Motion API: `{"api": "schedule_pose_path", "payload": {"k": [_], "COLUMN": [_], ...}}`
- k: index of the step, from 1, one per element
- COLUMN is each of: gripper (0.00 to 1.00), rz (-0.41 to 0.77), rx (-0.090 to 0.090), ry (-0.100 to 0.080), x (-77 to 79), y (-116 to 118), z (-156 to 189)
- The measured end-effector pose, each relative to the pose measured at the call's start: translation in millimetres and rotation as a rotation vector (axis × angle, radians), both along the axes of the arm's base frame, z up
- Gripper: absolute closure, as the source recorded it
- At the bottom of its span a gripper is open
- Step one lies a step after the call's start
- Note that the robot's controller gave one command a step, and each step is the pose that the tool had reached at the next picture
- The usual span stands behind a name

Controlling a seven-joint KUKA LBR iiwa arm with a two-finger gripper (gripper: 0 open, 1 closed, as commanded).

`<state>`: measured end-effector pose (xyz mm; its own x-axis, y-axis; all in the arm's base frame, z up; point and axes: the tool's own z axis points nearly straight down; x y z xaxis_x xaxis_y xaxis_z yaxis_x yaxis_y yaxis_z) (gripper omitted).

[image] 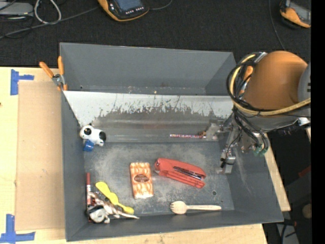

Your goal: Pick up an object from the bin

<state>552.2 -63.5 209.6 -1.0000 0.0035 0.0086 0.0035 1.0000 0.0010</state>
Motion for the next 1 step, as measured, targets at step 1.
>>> {"api": "schedule_pose_path", "payload": {"k": [1], "gripper": [0.0], "rz": [0.004], "rx": [-0.001], "ry": [-0.008], "x": [1.4], "y": [0.8], "z": [4.5]}}
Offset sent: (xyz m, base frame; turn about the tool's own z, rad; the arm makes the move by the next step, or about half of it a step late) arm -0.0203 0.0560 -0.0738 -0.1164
